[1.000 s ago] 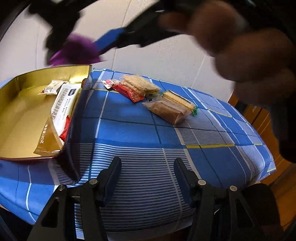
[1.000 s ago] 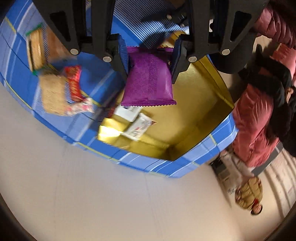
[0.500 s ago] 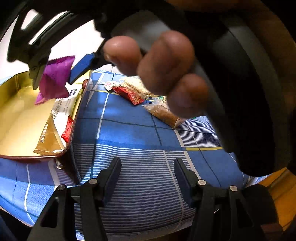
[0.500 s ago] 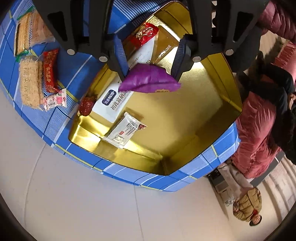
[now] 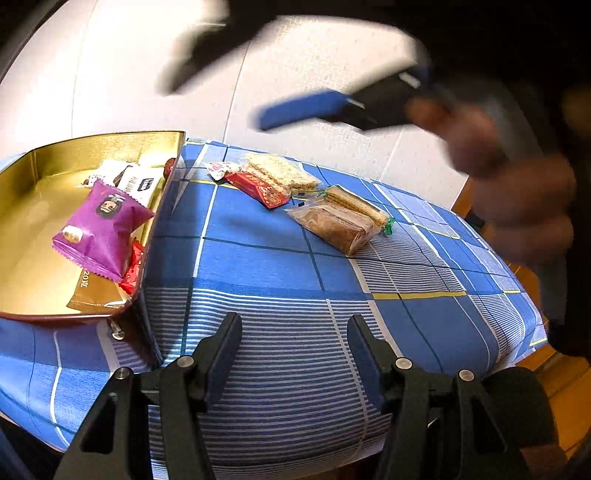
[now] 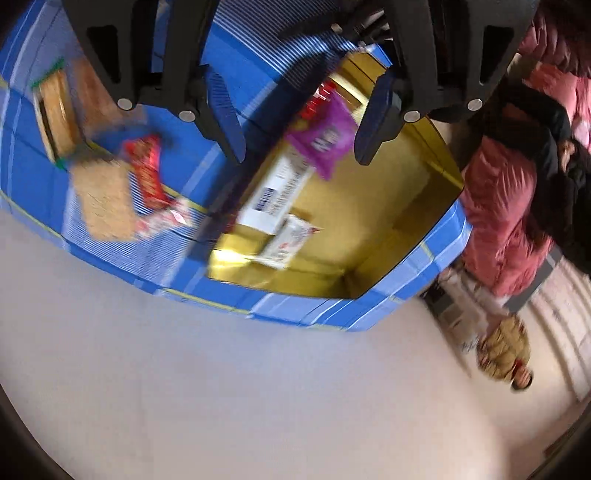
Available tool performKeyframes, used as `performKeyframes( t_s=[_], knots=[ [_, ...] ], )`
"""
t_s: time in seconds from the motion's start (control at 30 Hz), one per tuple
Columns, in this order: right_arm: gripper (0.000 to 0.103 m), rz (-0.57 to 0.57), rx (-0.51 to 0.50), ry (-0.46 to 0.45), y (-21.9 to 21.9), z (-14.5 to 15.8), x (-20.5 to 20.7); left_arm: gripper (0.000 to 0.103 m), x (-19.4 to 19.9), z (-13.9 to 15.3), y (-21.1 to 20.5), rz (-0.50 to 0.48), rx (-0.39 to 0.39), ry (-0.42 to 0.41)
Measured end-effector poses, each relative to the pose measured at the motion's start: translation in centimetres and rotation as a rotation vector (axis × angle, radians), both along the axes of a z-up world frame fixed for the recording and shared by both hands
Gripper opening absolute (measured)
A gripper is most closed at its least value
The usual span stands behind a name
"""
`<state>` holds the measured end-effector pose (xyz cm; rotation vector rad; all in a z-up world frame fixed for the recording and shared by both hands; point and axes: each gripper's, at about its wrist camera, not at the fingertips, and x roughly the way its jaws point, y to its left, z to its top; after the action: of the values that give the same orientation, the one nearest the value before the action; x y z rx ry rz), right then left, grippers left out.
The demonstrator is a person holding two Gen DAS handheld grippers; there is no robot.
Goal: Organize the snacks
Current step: 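Grasp the clear bag of brown cake with the left gripper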
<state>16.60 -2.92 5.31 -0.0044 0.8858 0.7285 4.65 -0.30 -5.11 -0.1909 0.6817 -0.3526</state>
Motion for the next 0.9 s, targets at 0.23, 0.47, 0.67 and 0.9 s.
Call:
performKeyframes(
  t_s=[0.23, 0.47, 0.67, 0.9],
  knots=[
    [0.063, -0.222, 0.042, 0.018, -8.3, -1.5, -1.3, 0.06, 0.3, 0.0, -0.3, 0.003, 0.013, 0.013],
    [0.063, -0.451, 0.011, 0.058, -15.0, -6.1, -3.2, 0.06, 0.9, 0.6, -0.8, 0.01, 0.046, 0.072],
    [0.063, -0.596, -0.008, 0.04, -17.7, -9.3, -4.8, 0.06, 2.9, 2.0, -2.1, -0.016, 0.028, 0.138],
    [0.063, -0.591, -0.032, -0.05, -17.4, -9.5, -5.9, 0.06, 7.7, 3.6, -3.6, -0.013, -0.032, 0.235]
  ],
)
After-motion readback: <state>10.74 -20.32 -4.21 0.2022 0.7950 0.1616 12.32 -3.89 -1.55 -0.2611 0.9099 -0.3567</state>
